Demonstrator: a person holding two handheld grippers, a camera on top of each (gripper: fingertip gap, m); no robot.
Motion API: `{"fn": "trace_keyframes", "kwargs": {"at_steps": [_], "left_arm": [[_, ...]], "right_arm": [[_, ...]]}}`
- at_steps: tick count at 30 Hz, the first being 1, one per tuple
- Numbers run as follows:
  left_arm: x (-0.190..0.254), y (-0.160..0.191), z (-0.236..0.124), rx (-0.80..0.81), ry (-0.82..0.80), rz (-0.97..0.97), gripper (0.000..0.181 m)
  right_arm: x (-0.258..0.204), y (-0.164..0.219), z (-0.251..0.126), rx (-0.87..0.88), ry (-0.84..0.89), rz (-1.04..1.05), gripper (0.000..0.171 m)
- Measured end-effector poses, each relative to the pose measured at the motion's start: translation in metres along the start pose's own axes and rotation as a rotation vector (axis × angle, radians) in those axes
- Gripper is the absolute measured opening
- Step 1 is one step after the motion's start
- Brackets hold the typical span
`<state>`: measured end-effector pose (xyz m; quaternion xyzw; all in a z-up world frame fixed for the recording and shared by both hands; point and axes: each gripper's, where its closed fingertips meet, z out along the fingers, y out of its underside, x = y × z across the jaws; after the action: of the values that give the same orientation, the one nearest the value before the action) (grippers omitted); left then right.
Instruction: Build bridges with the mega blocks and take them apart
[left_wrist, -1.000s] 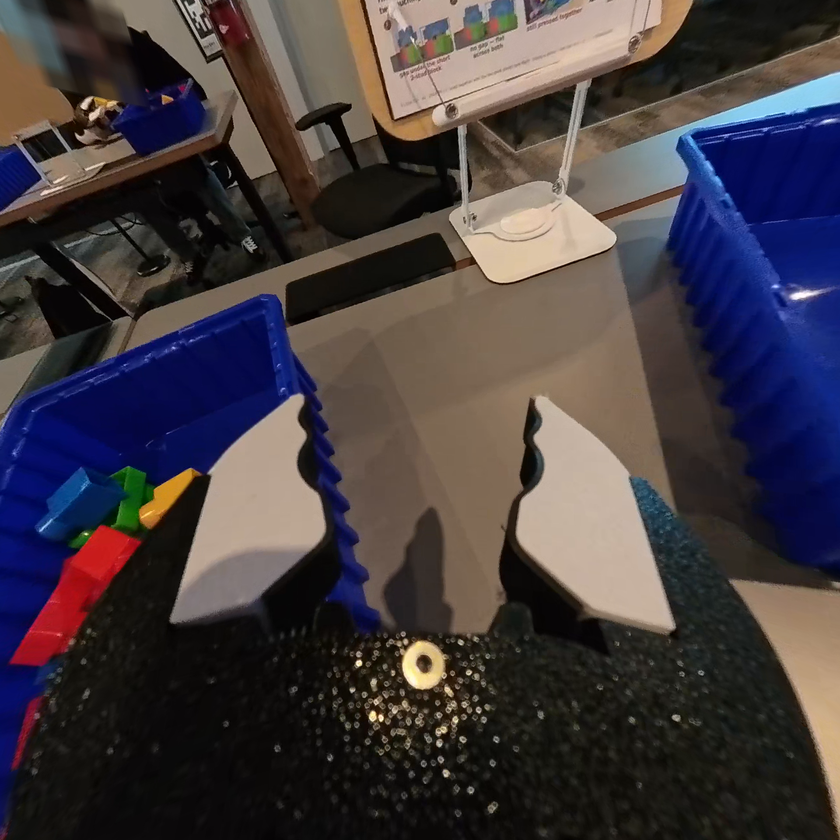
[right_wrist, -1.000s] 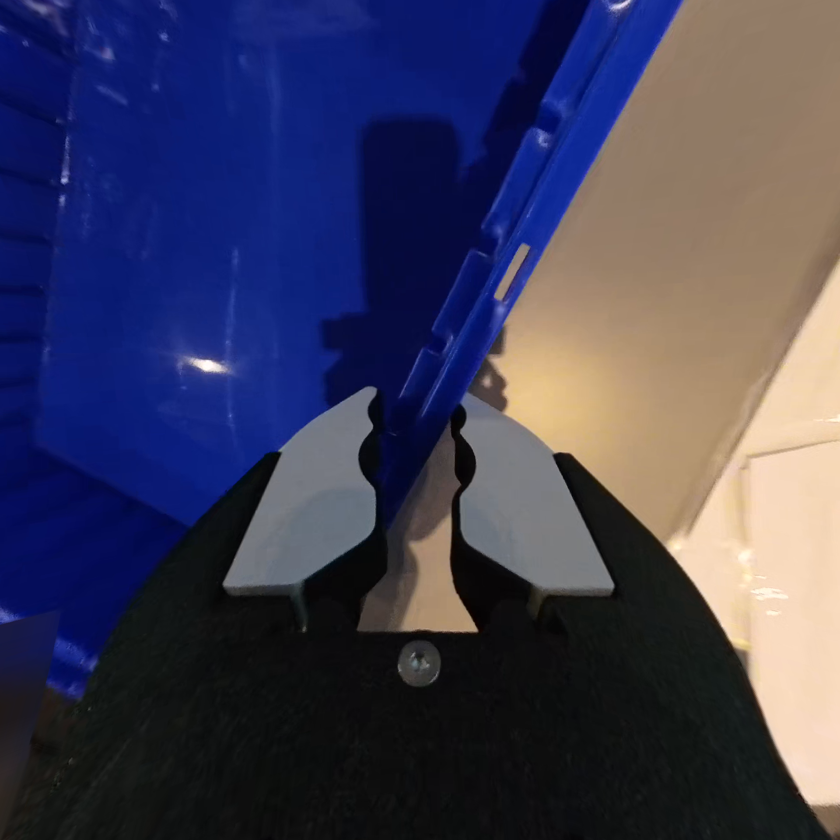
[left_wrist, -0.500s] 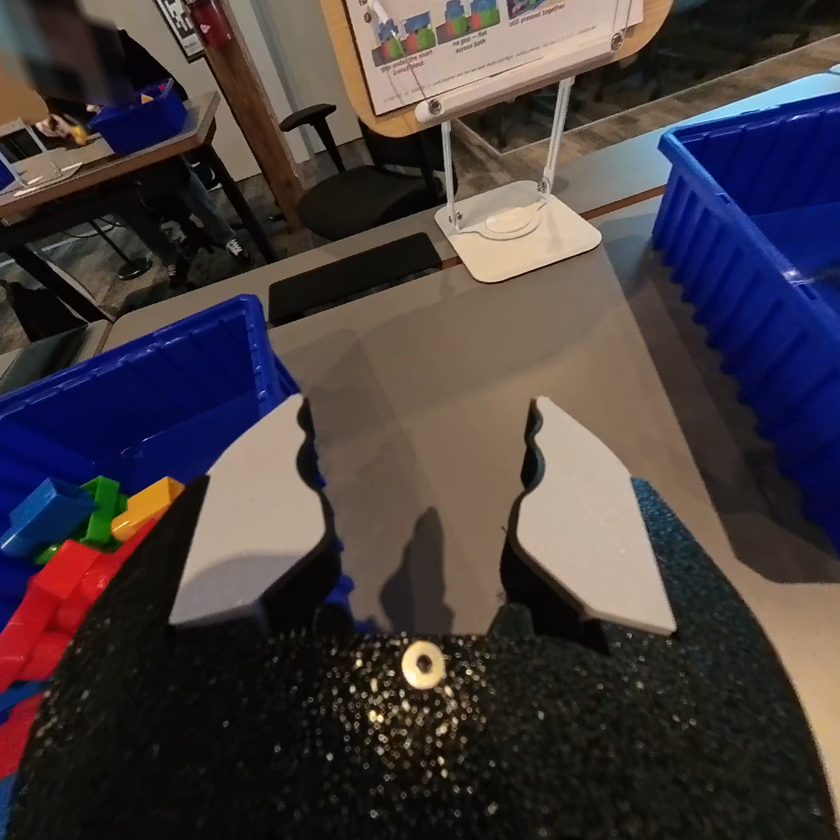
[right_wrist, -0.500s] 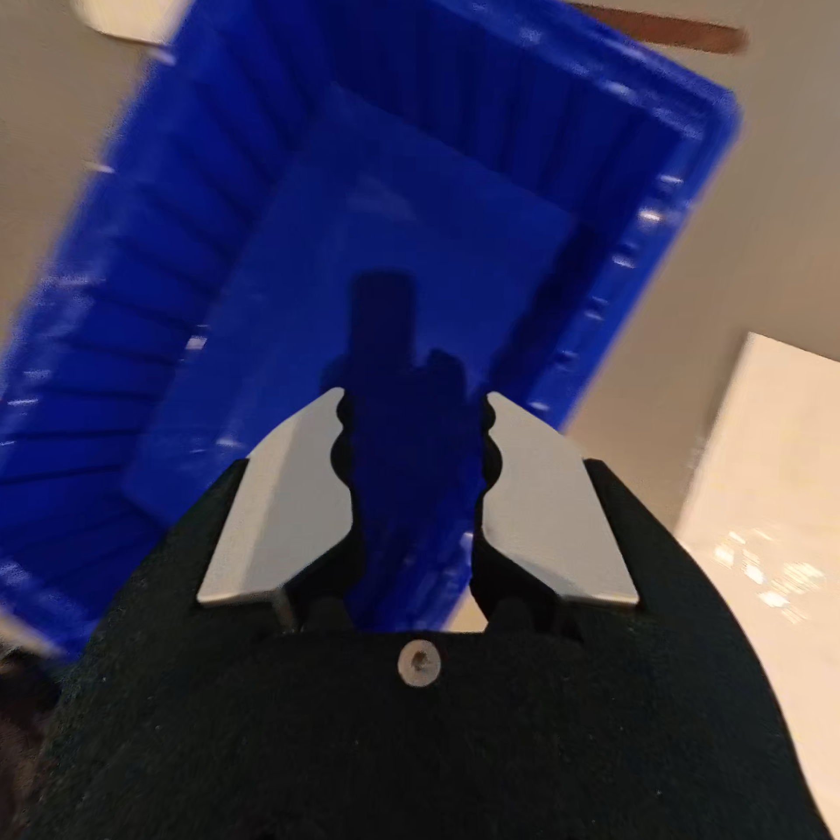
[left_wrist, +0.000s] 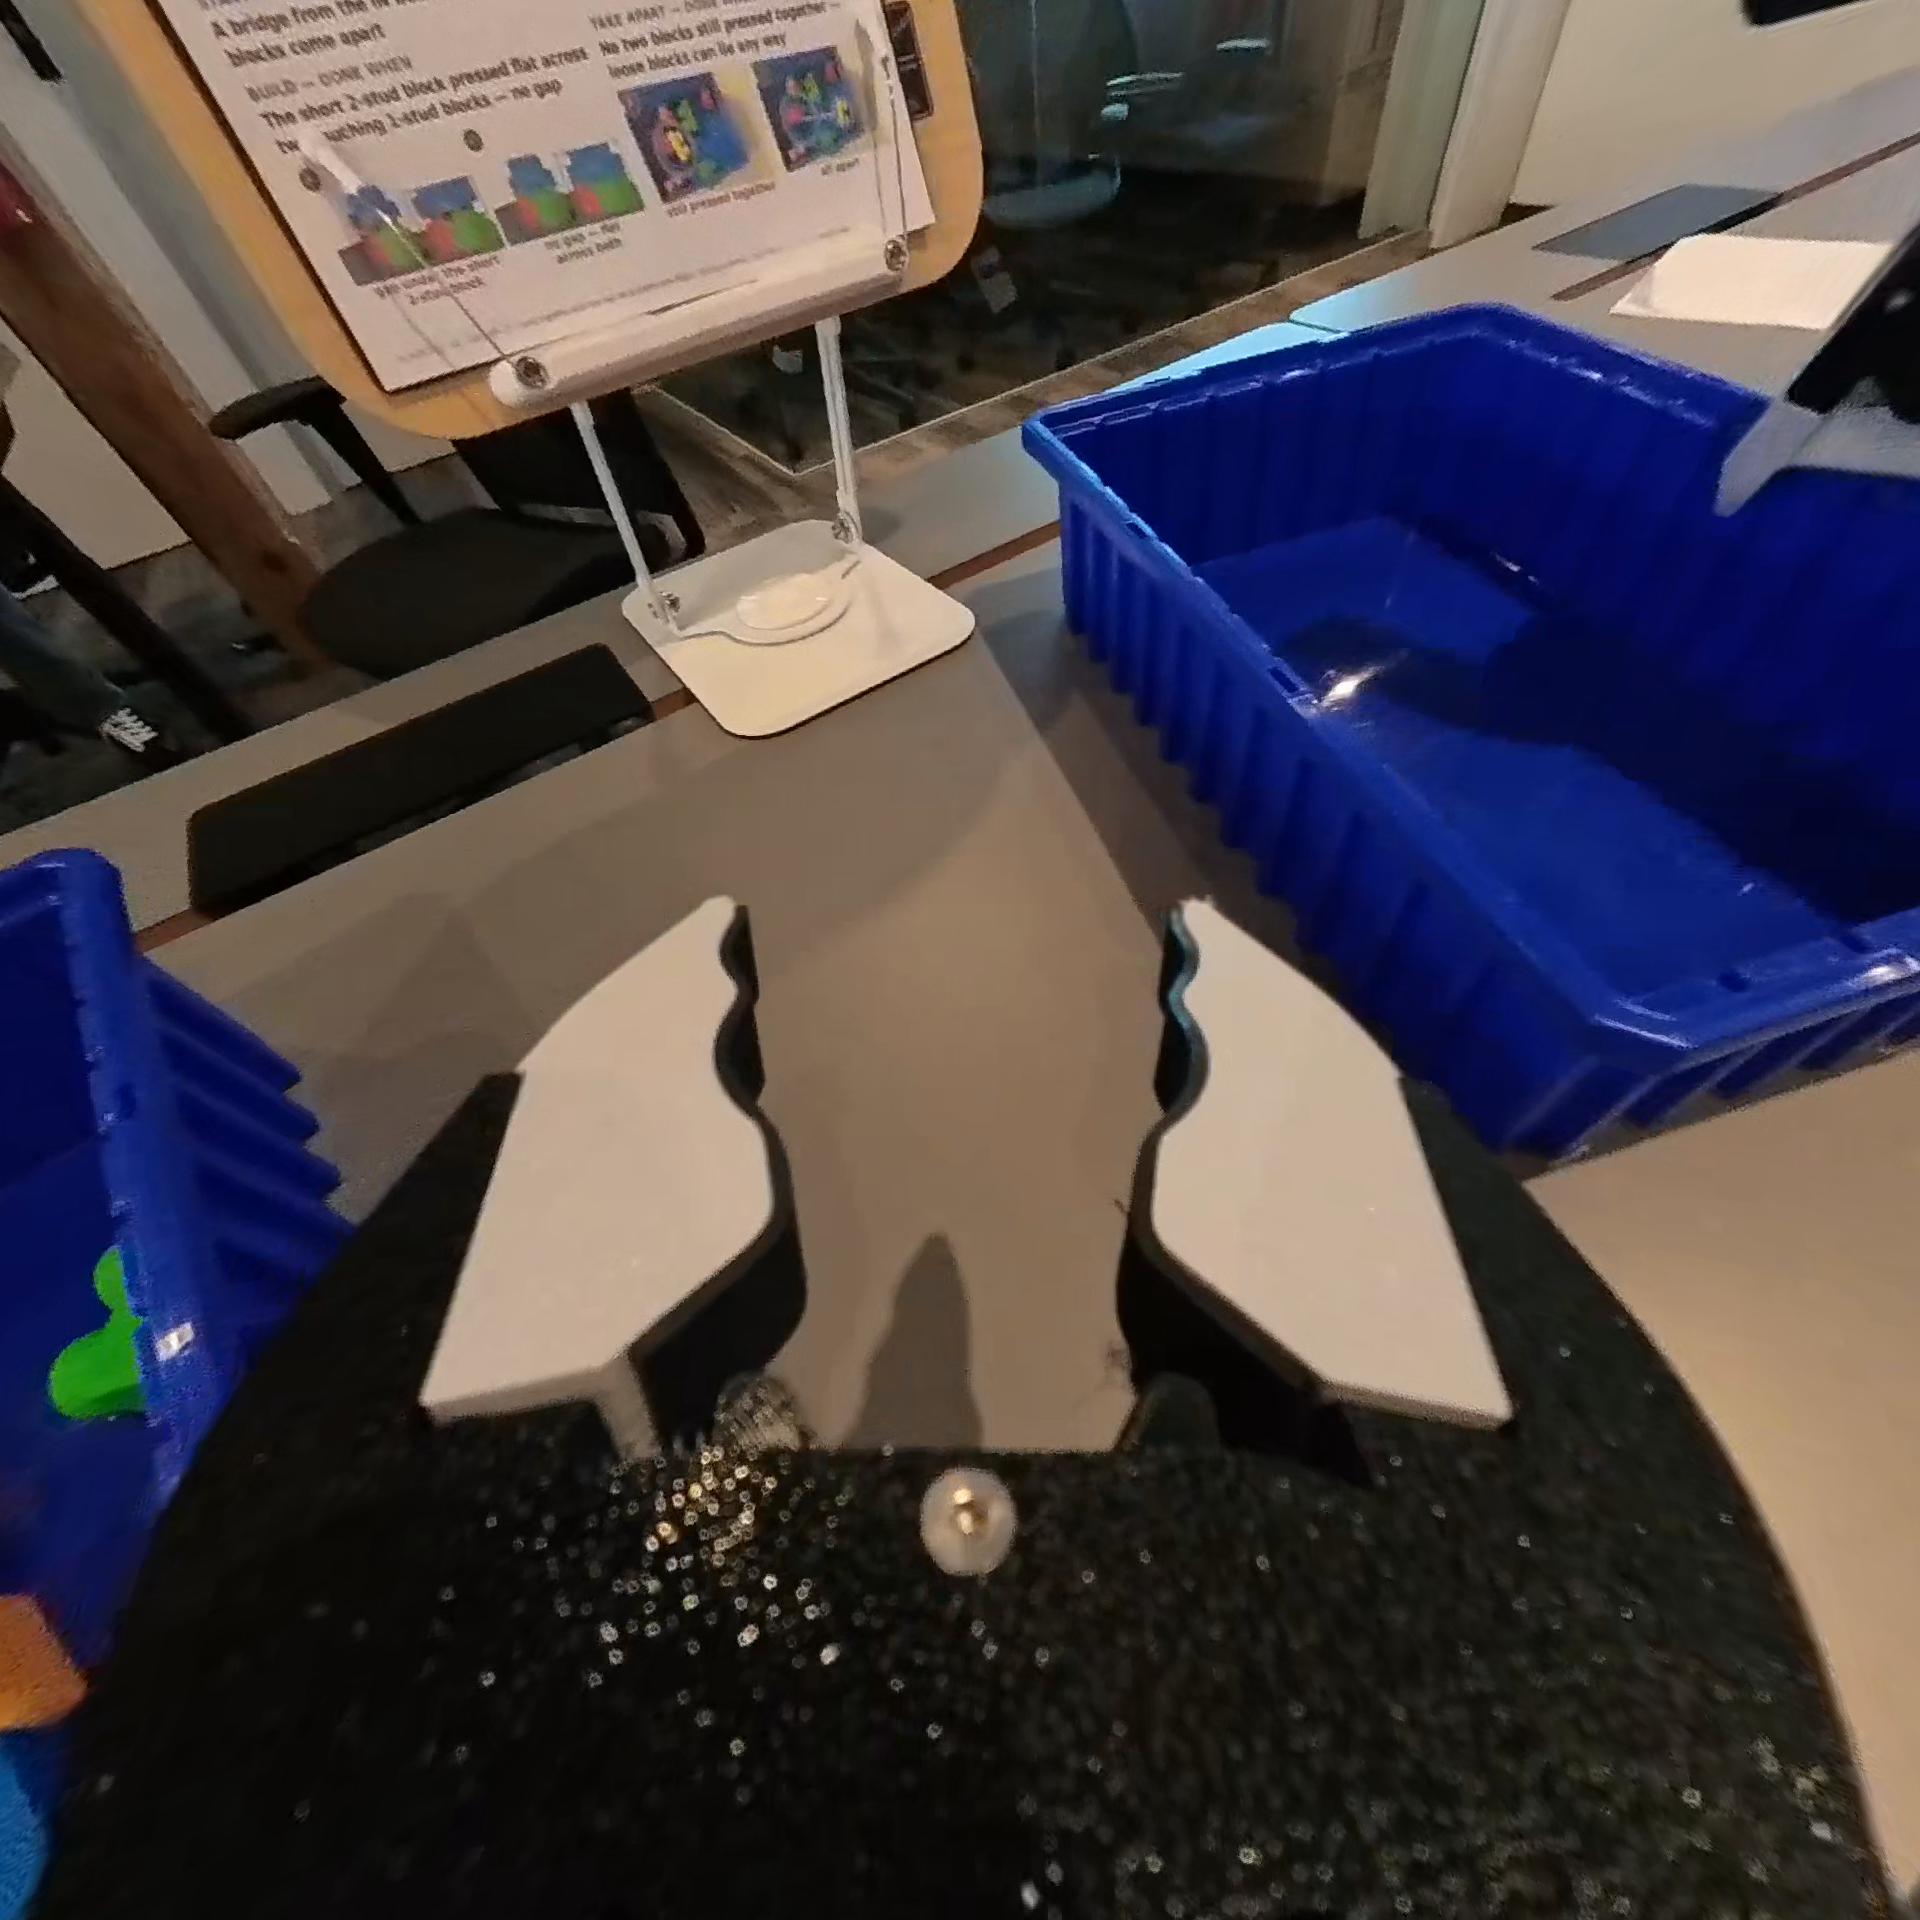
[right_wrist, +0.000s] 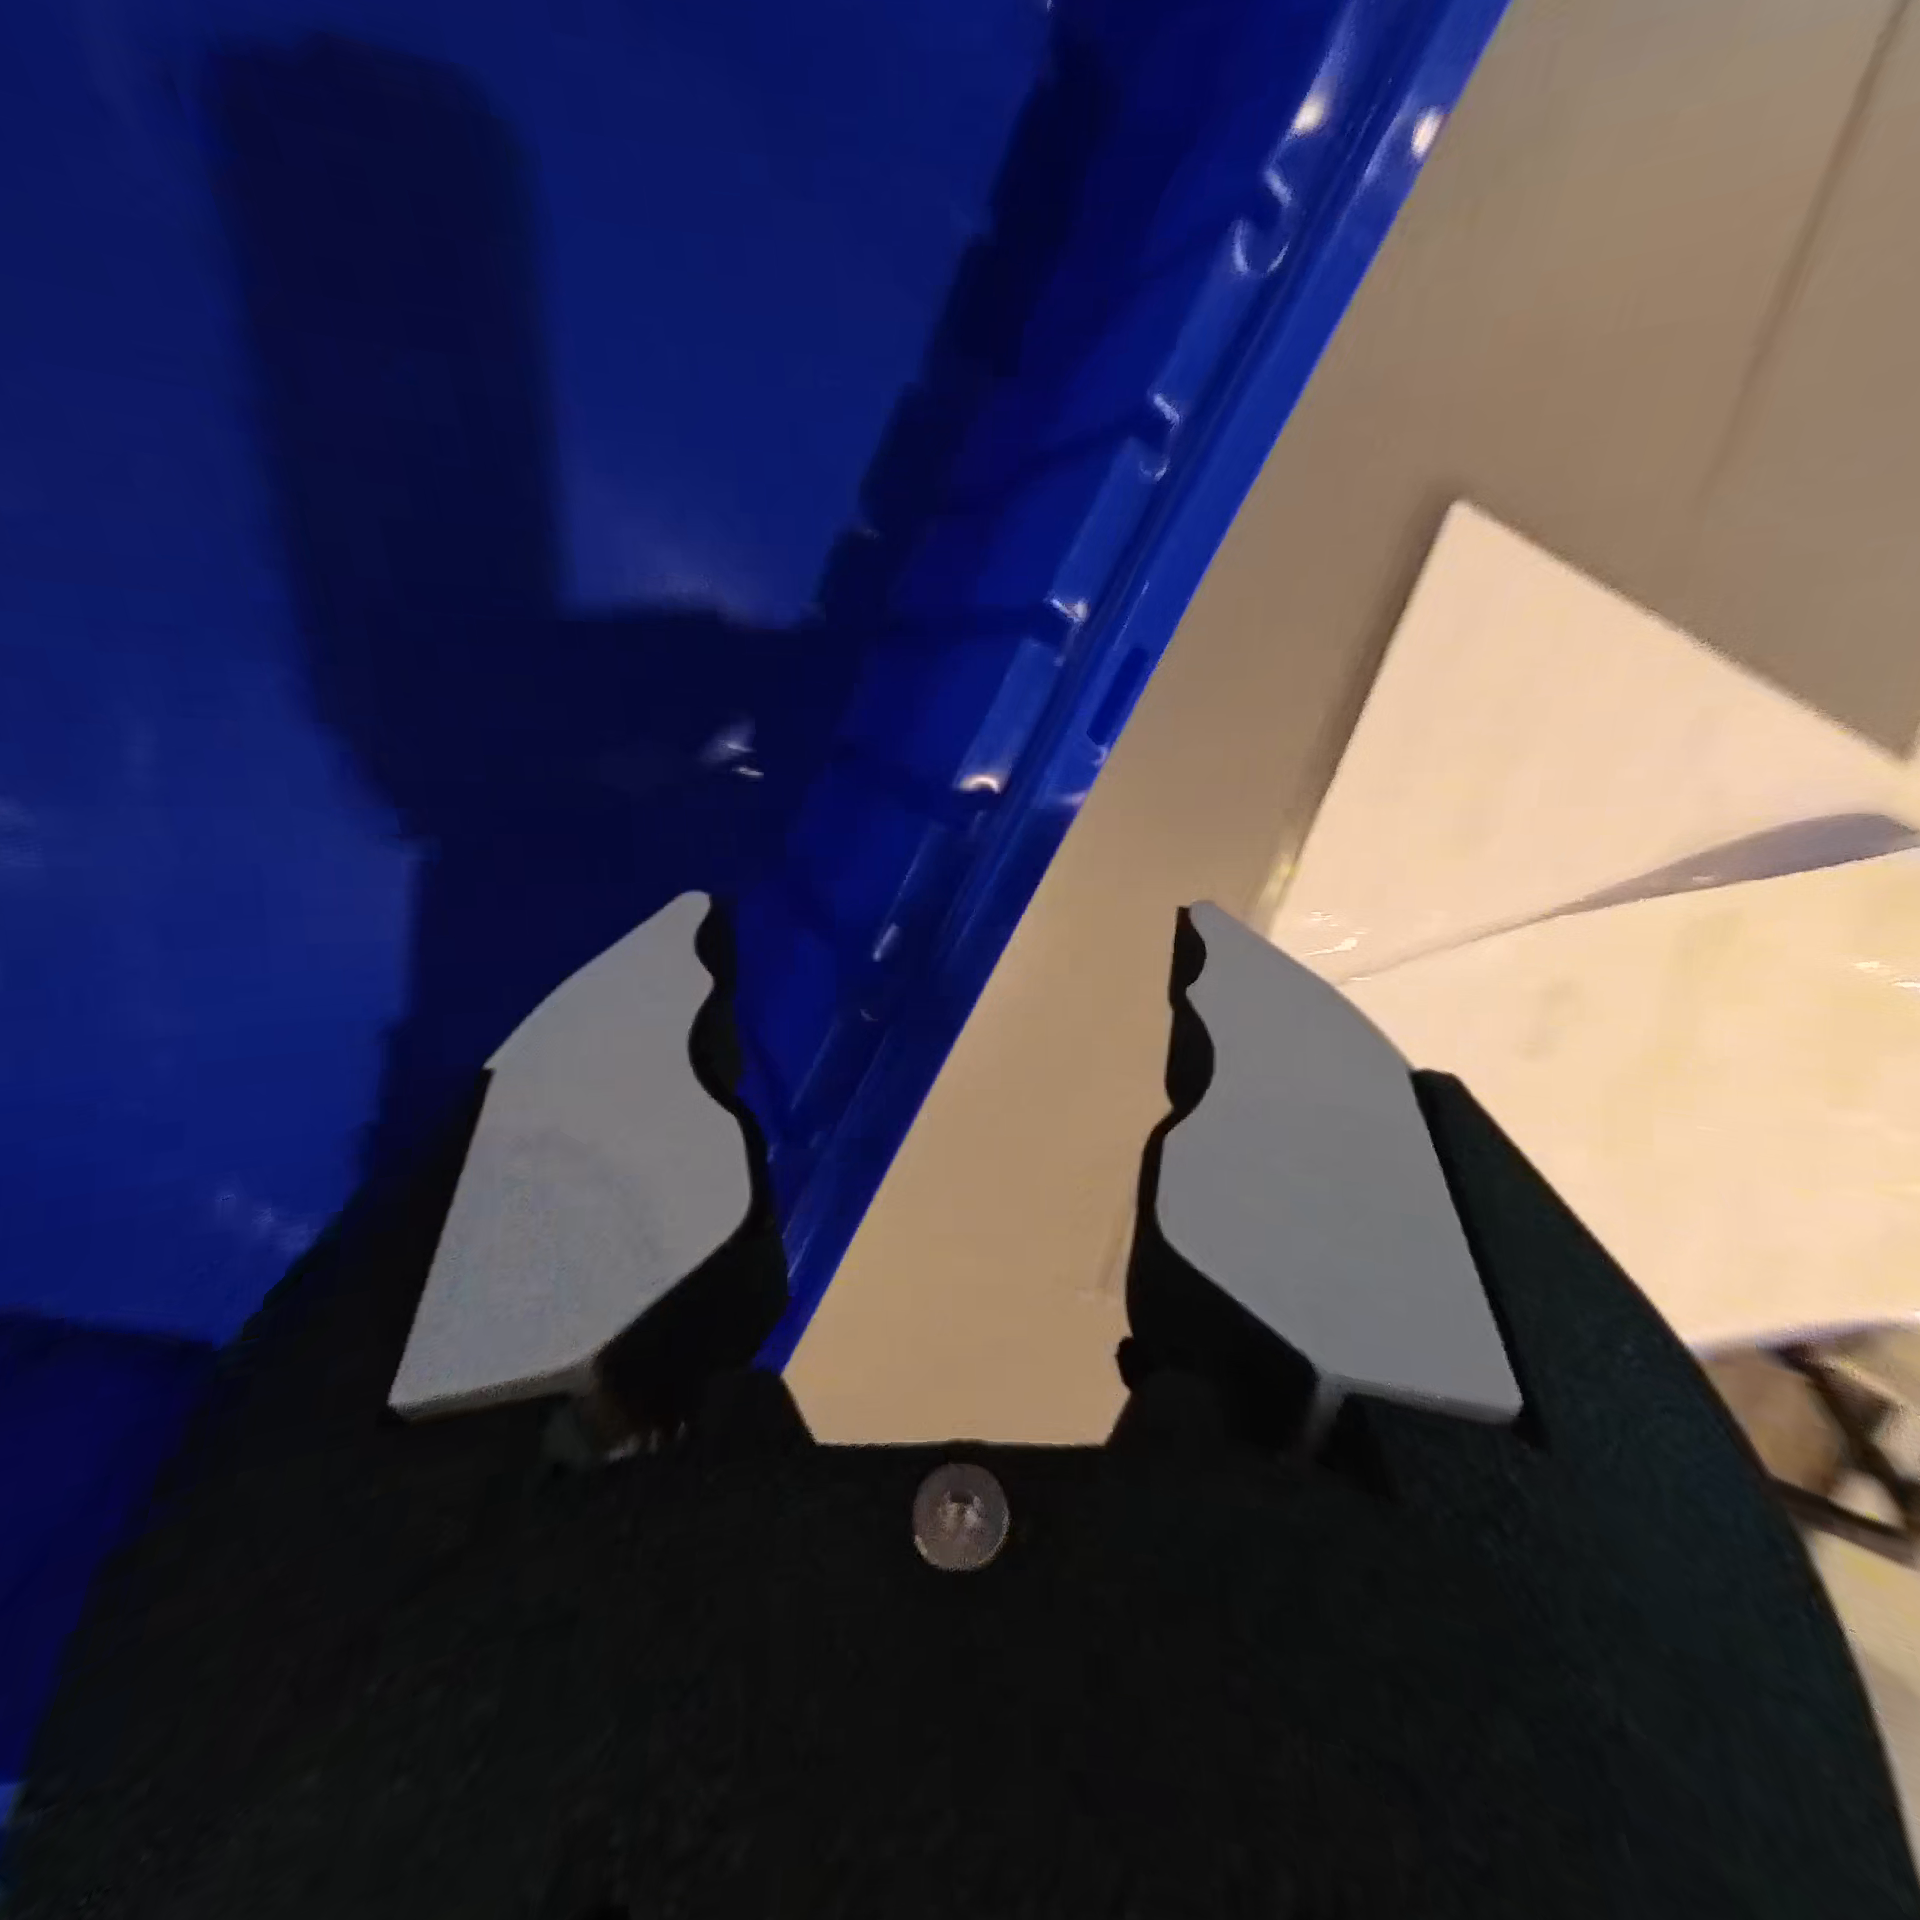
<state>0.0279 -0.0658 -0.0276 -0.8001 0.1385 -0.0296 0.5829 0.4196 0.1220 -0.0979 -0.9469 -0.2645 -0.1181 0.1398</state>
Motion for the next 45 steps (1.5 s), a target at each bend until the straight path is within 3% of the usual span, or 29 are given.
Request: {"fn": "trace_keyframes", "kwargs": {"at_steps": [3,5,12,18,22,25,28,31,33,38,41,45], "left_arm": [[0.000,0.001,-0.001,0.008,0.003,-0.002,0.074],[-0.001,0.004,0.000,0.010,0.002,0.001,0.074],[-0.008,0.022,0.003,-0.017,0.010,-0.030,0.074],[-0.016,0.032,0.006,-0.002,0.027,-0.071,0.074],[-0.027,0.037,0.006,0.035,0.033,-0.101,0.074],[-0.036,0.036,0.006,0.099,0.044,-0.148,0.075],[-0.045,0.038,0.012,0.133,0.053,-0.181,0.074],[-0.055,0.045,0.021,0.137,0.052,-0.184,0.073],[-0.061,0.047,0.027,0.150,0.049,-0.192,0.072],[-0.073,0.054,0.041,0.150,0.040,-0.184,0.070],[-0.075,0.060,0.044,0.118,0.022,-0.151,0.066],[-0.075,0.066,0.045,0.083,0.007,-0.110,0.067]], "right_arm": [[-0.011,0.003,0.010,-0.028,-0.182,0.087,0.078],[0.000,0.008,0.019,-0.070,-0.137,0.085,0.071],[0.027,-0.006,0.029,-0.042,-0.086,0.137,0.077],[0.054,-0.021,0.035,0.004,0.055,0.125,0.058],[0.042,-0.045,0.002,0.169,0.041,0.119,0.056],[-0.001,-0.074,-0.060,0.447,-0.085,0.098,0.056],[-0.086,-0.086,-0.145,0.800,-0.350,0.004,0.058],[-0.178,-0.069,-0.233,1.201,-0.599,-0.117,0.062],[-0.230,-0.053,-0.272,1.435,-0.676,-0.188,0.070],[-0.324,-0.056,-0.273,1.636,-0.678,-0.142,0.088],[-0.360,-0.082,-0.245,1.673,-0.649,-0.075,0.089],[-0.381,-0.116,-0.201,1.717,-0.497,-0.139,0.080]]}}
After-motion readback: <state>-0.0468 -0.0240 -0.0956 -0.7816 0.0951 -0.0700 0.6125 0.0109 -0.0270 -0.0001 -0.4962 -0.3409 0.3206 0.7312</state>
